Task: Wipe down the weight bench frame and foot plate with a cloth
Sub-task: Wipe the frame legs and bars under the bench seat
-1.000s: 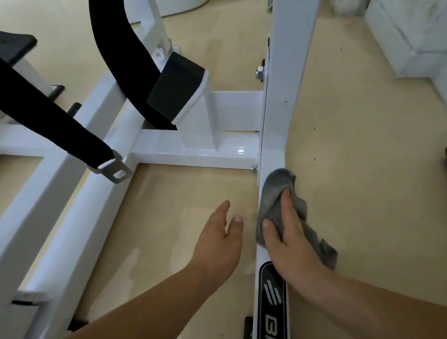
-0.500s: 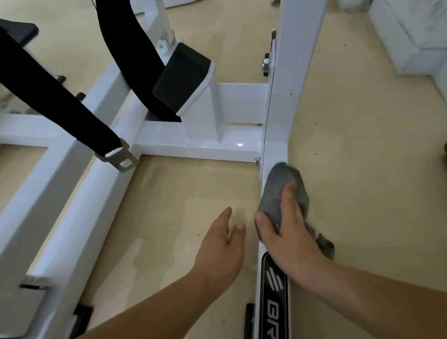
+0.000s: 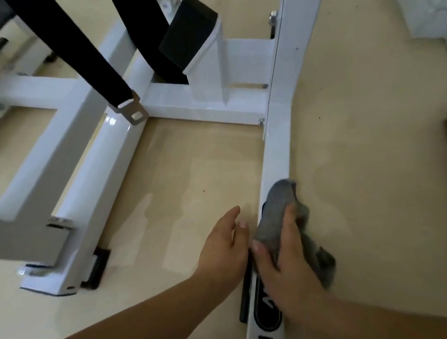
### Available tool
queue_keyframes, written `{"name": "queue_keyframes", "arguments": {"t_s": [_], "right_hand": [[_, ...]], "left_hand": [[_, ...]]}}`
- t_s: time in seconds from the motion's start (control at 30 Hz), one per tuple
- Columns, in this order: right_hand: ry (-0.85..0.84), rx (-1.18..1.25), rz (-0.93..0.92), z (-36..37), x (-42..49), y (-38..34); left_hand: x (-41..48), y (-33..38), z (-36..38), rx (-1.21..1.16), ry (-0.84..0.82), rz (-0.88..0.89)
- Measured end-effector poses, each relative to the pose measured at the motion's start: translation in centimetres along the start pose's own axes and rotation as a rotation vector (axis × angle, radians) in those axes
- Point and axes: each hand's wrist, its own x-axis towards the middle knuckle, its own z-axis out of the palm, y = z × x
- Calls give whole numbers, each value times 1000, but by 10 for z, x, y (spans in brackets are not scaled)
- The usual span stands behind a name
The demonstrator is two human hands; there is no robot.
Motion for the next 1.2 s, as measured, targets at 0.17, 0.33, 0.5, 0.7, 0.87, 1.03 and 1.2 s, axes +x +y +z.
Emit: {"name": "queue_keyframes", "arguments": {"t_s": [0.17, 0.33, 0.5, 0.7, 0.87, 1.03, 1.2], "right_hand": [[-103, 13, 39, 21, -77, 26], [21, -84, 28, -5, 8, -1], [84, -187, -40, 12, -23, 6], [-67, 55, 67, 21, -73, 23], [63, -56, 61, -9, 34, -3], [51, -48, 133, -45, 119, -37], [118, -76, 141, -63, 169, -62]], "left_hand": [[-24, -13, 3, 44, 11, -12], [-31, -16, -1, 40, 40, -35], [-33, -14, -4, 42, 39, -9], [-20, -14, -4, 35, 71, -9], [4, -2, -2, 1, 62, 21], [35, 17, -8, -78, 79, 38], [63, 31, -8, -84, 94, 56]]}}
